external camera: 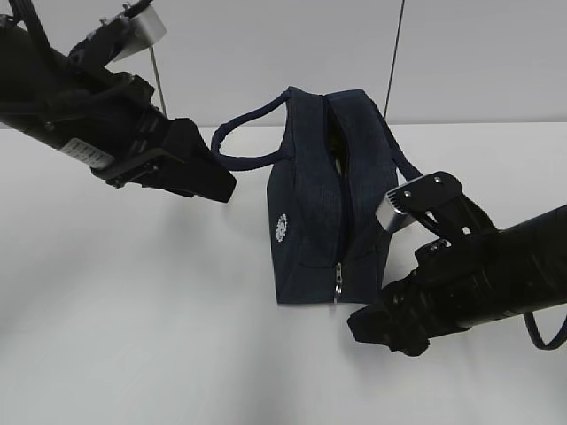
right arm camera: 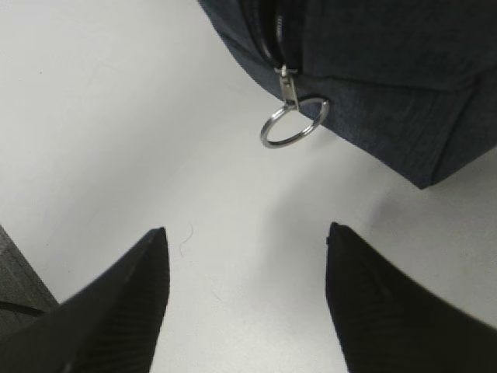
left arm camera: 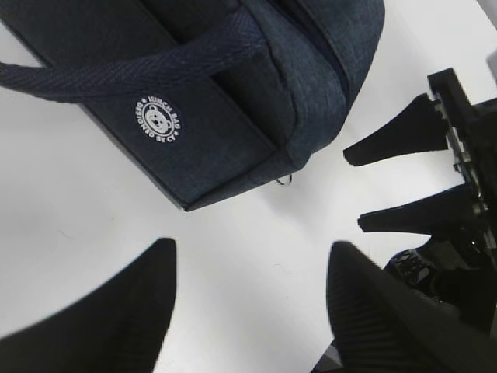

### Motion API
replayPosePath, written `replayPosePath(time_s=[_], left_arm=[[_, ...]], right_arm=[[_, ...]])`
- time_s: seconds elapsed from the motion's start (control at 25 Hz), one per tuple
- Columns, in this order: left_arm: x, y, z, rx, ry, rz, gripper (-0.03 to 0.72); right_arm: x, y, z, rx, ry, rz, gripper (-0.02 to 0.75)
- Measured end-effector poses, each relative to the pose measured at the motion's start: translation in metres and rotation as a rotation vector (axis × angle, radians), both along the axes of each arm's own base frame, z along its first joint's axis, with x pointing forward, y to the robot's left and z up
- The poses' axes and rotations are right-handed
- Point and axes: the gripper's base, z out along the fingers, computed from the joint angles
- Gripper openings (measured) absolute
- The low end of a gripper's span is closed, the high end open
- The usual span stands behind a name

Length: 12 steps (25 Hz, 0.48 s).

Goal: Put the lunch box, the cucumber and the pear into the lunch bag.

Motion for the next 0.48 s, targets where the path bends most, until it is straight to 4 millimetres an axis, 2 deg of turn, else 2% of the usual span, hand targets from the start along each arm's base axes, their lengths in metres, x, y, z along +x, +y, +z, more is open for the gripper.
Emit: replayPosePath(time_s=[0.16, 0.48], left_arm=[[0.0, 0.0, 0.0, 0.0, 0.0, 0.0, 0.424], [0.0, 0.0, 0.0, 0.0, 0.003, -0.003, 0.424]], right_arm=[[0.003, 0.006, -0.012, 0.028, 0.003, 0.05, 0.47], [0.015, 0.014, -0.024, 0.047, -0.189, 0.195, 0.47]])
